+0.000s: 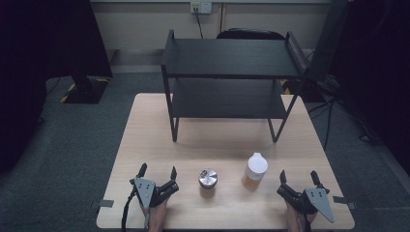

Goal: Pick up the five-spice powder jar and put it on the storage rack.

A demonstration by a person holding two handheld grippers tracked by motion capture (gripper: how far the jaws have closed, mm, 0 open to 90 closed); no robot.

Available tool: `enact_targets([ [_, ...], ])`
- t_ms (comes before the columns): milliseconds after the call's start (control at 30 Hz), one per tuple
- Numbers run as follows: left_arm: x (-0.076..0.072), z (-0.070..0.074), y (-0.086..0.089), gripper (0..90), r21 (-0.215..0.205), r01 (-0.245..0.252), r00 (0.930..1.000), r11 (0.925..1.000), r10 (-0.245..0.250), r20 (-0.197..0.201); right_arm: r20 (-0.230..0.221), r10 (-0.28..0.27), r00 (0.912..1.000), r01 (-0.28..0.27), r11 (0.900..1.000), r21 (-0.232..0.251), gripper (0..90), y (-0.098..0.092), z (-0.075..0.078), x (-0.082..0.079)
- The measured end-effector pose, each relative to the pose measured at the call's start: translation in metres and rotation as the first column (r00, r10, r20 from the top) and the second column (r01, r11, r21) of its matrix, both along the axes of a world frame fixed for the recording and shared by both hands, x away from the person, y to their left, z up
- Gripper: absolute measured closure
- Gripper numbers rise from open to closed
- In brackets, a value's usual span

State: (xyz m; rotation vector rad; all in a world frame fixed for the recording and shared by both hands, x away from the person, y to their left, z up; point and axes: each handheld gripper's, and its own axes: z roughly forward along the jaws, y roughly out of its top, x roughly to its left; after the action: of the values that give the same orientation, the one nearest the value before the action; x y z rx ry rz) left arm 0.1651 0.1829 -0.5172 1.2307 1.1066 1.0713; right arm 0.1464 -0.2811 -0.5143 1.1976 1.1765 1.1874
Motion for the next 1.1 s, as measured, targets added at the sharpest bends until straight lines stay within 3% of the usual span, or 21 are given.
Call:
enact_targets([
  [133,-0.0006,-0.0005,-0.0019,0.0,0.019,-0.003,1.0,0.9998,0.003,0.006,0.001,-0.001,1.0,0.001,1.0,-0.001,0.0,0.0002,-0.0003,-0.0001],
  [1100,-0.0004,-0.0001,-0.004,0.1,0.032,-0.007,1.0,0.9995,0.007,0.004,0.001,-0.001,1.0,0.001,1.0,0.0,0.0,0.0004,-0.0002,-0.0001],
])
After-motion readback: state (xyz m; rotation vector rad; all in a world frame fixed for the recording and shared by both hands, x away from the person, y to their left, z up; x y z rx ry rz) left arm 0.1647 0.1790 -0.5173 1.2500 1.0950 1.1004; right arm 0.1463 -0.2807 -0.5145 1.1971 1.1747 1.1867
